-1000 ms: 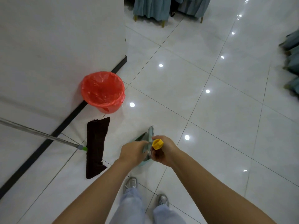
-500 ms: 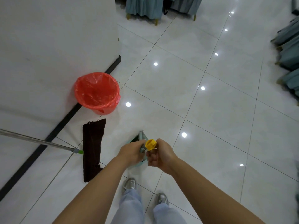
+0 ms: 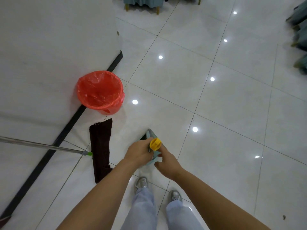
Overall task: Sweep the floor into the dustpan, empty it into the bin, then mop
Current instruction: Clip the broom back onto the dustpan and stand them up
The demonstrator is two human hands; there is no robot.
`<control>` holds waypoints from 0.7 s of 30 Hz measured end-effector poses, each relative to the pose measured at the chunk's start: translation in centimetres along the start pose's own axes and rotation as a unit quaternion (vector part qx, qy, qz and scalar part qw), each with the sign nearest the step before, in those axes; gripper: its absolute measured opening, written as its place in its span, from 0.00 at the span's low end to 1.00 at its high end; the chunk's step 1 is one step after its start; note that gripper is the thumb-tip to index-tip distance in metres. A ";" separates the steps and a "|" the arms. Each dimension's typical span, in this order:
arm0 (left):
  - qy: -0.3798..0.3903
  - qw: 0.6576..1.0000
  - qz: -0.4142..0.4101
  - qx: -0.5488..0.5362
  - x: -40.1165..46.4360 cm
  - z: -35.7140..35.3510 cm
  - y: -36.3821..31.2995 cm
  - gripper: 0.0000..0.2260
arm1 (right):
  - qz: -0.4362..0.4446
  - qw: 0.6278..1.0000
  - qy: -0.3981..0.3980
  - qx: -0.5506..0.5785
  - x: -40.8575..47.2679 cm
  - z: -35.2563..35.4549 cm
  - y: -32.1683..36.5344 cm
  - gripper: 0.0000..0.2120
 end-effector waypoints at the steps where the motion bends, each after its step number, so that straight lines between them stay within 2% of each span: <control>1: -0.003 1.000 0.000 0.000 0.2 -0.1 0.1 0.08 | -0.002 1.000 -0.002 0.002 -0.1 -0.1 -0.2 0.37; 10: -0.002 1.000 0.010 -0.006 0.2 -0.4 0.5 0.05 | -0.013 1.000 -0.012 0.018 -1.3 -0.9 -1.9 0.36; 14: 0.017 0.999 0.013 -0.027 -0.2 -0.8 0.6 0.08 | 0.010 0.999 -0.037 0.004 -2.2 -0.4 -1.3 0.37; 18: 0.072 0.994 0.017 -0.081 -0.5 -2.1 0.2 0.11 | 0.032 0.998 -0.050 -0.017 -2.5 -0.2 -0.9 0.36; 21: 0.126 0.978 0.018 -0.168 -0.4 -3.1 0.3 0.13 | 0.037 0.997 -0.060 -0.022 -1.4 -0.7 -1.9 0.37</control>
Point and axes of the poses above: each hand's wrist, its own x-axis towards the middle knuckle, its own z-axis out of the back of the hand, y = z × x, the point moved 10 cm from there along x, towards the middle knuckle, and after that the axes turned 12 degrees about y, right-handed, at the moved point
